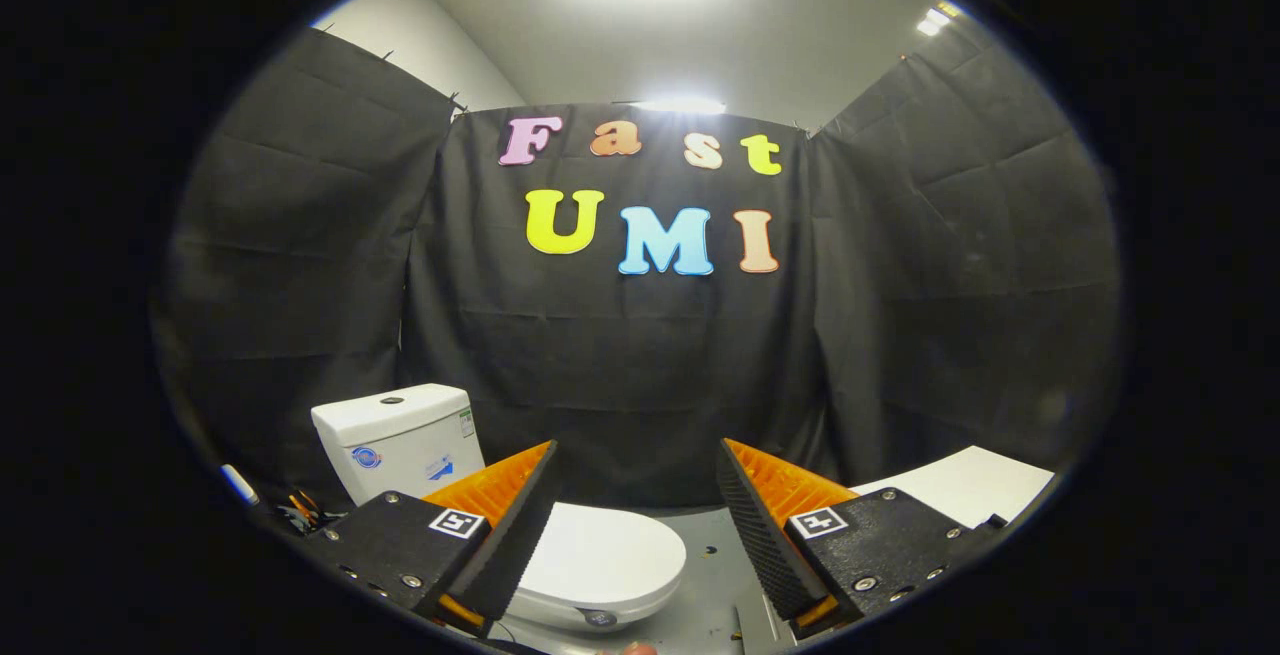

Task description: Open the toilet lid.

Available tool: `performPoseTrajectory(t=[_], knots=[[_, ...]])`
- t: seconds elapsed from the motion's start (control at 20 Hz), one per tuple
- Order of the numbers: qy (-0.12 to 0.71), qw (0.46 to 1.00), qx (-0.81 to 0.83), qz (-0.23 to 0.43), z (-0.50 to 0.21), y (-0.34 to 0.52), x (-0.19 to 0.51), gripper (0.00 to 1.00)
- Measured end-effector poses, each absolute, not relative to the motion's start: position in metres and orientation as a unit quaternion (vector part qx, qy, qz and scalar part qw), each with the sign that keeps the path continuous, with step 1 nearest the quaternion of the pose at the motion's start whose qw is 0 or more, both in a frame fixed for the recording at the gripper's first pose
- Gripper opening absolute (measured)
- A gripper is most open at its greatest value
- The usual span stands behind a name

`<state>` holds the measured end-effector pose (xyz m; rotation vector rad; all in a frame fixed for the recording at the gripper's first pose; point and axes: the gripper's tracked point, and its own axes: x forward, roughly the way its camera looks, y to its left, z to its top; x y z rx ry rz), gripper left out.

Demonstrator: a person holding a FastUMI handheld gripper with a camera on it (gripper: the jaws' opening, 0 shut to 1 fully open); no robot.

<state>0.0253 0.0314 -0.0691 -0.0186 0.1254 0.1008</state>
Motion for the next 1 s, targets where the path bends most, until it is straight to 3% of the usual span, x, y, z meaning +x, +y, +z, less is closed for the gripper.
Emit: performPoseTrajectory(t=[0.55, 1.0], knots=[[0.081, 0.996, 0.006, 0.045, -0.100, 0.070, 0.067, 0.95], [0.143, 0.979, 0.120, 0.075, -0.188, 0.105, 0.065, 0.94]])
